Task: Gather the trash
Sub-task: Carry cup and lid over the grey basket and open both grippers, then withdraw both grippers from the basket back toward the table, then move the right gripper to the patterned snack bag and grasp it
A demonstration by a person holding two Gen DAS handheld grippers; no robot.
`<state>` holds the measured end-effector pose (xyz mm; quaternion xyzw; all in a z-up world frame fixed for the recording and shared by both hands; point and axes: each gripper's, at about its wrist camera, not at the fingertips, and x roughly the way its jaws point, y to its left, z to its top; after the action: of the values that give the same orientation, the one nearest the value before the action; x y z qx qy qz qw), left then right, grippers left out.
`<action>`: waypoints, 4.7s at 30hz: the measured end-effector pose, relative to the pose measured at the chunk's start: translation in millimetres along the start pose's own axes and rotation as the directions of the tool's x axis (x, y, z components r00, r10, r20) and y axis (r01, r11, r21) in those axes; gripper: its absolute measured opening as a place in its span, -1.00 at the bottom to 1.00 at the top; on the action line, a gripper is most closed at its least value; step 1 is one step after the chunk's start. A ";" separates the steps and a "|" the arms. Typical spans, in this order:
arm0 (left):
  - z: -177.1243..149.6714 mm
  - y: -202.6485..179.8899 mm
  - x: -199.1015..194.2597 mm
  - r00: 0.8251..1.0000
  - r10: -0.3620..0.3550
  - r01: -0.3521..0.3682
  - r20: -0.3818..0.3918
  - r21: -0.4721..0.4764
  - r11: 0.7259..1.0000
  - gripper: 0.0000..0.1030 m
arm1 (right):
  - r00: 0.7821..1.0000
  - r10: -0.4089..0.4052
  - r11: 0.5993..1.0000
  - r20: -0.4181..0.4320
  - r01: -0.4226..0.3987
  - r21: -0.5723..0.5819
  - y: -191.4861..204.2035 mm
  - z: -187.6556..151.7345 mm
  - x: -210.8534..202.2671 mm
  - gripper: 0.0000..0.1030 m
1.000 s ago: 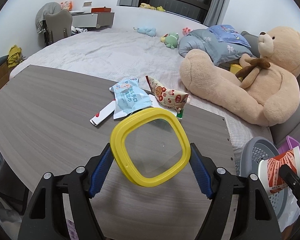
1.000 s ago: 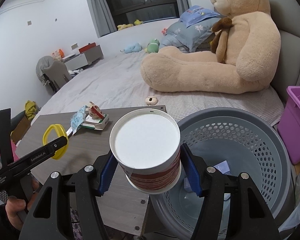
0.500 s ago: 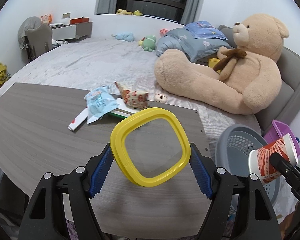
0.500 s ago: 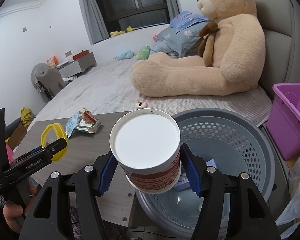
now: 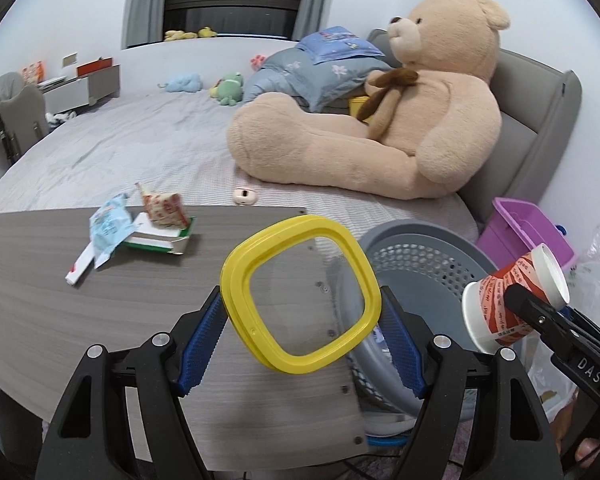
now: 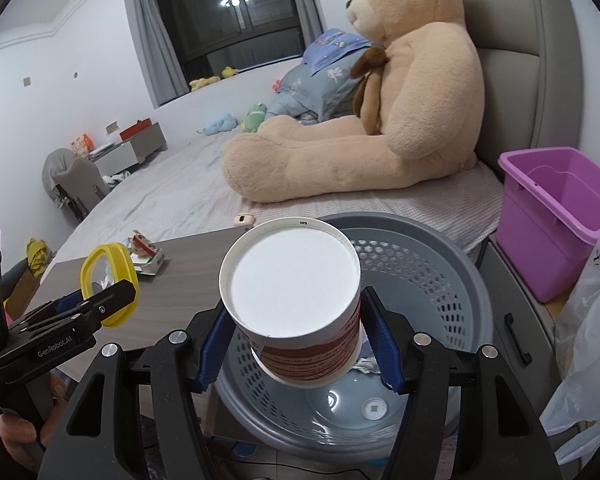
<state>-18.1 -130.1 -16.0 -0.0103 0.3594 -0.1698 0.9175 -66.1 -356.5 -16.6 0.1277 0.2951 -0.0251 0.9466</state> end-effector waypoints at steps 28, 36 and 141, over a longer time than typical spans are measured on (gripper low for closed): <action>10.2 -96.7 63.3 0.980 -0.150 0.173 -0.134 0.181 0.968 0.40 | 0.996 -0.076 0.991 -0.044 0.080 0.106 -78.1 -3.1 8.2 0.17; 12.1 -99.8 69.9 0.978 -0.154 0.178 -0.139 0.177 0.968 0.41 | 0.996 -0.064 0.994 -0.056 0.069 0.088 -80.2 -0.3 17.4 0.19; 34.0 216.1 -11.2 0.968 0.252 -0.243 0.009 -0.244 0.939 0.55 | 0.953 0.262 0.923 -0.155 -0.294 -0.249 208.1 51.1 122.0 0.53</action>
<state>62.5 73.6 -13.9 -0.0799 0.3573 -0.0080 0.9305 88.3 -165.2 2.3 0.0396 0.3305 0.1577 0.9297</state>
